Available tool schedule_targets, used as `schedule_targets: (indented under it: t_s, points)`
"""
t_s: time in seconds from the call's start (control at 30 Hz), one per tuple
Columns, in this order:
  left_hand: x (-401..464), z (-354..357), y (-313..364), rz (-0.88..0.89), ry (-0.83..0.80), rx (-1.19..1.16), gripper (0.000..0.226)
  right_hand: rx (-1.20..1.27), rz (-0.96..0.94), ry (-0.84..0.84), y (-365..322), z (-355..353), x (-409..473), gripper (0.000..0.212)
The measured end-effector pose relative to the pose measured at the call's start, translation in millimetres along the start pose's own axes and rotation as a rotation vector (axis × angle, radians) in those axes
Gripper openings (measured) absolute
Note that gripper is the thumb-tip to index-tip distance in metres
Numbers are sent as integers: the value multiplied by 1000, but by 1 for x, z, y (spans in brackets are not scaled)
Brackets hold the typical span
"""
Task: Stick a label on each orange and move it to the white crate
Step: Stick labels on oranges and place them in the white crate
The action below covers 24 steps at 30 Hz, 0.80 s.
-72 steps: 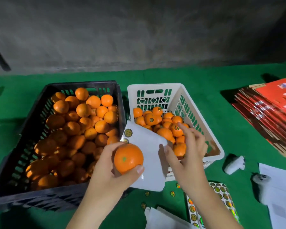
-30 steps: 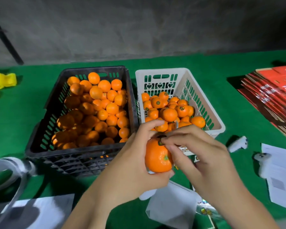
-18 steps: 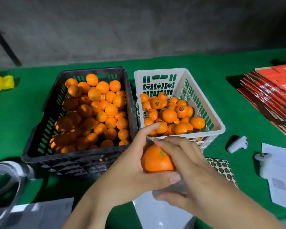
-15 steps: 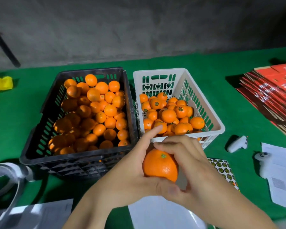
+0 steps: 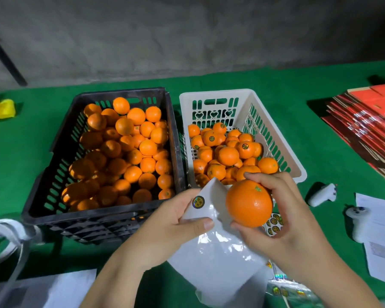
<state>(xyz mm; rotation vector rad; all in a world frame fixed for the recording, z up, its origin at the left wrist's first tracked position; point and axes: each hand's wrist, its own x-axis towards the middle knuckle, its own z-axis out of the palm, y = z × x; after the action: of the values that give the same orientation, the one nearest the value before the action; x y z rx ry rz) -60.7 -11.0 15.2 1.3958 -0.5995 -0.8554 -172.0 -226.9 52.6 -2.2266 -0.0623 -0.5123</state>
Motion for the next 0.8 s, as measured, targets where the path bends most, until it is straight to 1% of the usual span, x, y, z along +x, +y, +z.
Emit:
schedule_targets:
  t_s: [0.1,0.17,0.23,0.3,0.33,0.37,0.4,0.47,0.53,0.57,0.6,0.63,0.67,0.7,0.8]
  points:
    - [1,-3,-2,-18,48,-6,44,-12,0,-24,14,0,0,70]
    - [2,-5,-2,-3,125,12,41,-53,16,-31,29,-3,7,68]
    - [4,-6,0,68,265,53,37,-167,50,-27,54,-7,26,68]
    - [7,-8,2,164,484,158,34,-324,105,-59,87,-9,55,75]
    - [9,-10,1,203,582,215,31,-349,161,-84,104,-9,72,77]
    - [12,-12,1,229,645,258,30,-312,231,-111,120,-8,88,77]
    - [16,-15,0,244,674,299,32,-238,304,-129,135,-5,104,78]
    - [27,-21,-2,246,679,350,35,-166,372,-77,162,5,126,80]
    - [39,-25,-9,239,658,332,33,-236,399,-8,188,18,136,76]
    - [45,-26,-13,231,645,295,32,-272,440,-40,199,24,138,72]
    - [49,-27,-19,218,639,267,31,-293,505,-116,207,30,138,70]
    - [52,-27,-25,205,638,260,30,-297,577,-196,214,35,137,68]
    - [54,-27,-30,198,636,279,29,-305,624,-242,219,38,137,66]
    - [55,-27,-35,194,629,308,29,-318,620,-239,222,39,137,65]
    - [57,-26,-41,177,627,372,35,-369,527,-145,222,38,135,69]
